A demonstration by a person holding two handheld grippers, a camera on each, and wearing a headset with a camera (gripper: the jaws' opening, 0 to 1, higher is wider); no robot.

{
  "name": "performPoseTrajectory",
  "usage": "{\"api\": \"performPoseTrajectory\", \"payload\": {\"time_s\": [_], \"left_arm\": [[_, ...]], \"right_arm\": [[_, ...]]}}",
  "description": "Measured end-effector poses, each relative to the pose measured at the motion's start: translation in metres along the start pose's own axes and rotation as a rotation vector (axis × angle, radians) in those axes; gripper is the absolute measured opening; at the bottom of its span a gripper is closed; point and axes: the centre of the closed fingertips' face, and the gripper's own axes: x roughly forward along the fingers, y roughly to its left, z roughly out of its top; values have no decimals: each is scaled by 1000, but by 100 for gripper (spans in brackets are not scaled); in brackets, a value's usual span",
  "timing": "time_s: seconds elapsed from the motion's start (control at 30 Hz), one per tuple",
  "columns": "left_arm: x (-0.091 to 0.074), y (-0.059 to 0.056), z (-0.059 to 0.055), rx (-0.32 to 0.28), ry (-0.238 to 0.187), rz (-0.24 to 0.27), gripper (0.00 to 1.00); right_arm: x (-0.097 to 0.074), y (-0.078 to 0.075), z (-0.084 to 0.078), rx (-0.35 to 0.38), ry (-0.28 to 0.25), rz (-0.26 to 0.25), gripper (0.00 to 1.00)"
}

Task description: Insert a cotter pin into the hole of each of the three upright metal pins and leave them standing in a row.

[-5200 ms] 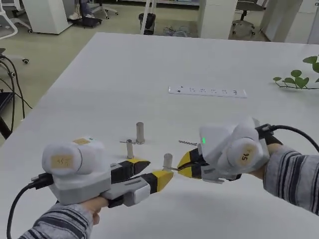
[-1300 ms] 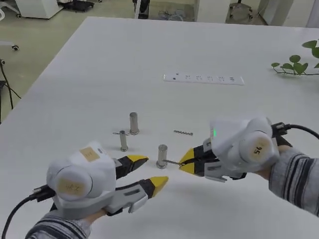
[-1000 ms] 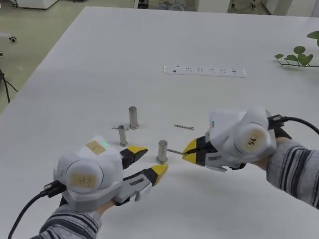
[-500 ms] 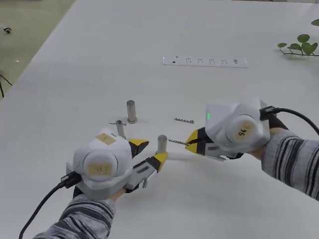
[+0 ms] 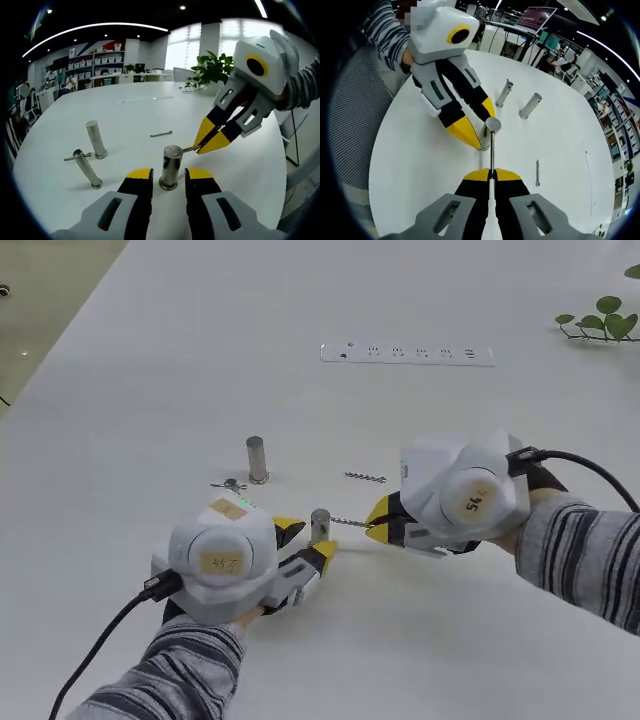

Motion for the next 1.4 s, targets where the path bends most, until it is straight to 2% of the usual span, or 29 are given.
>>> {"api": "performPoseTrajectory", "payload": {"time_s": [0.07,0.2,0.4,0.6,0.9,1.4], "left_arm": [[3,0,0,-24,-6,-1,21],[7,-3,-1,-18,-2,-5,18],[10,-1,-4,-33,7,-1,12],[10,-2,-5,-5,15,-11,11],[10,-2,-6,33,15,7,10],[11,-1,-6,30,24,28,10]], "right_arm": [[0,1,1,-4,-1,2,0],[1,1,2,-10,0,3,0],[-2,1,5,-25,11,3,0],[-4,2,6,-27,14,1,0],[-5,3,10,6,10,-11,0],[-1,2,23,24,-22,-7,0]]}}
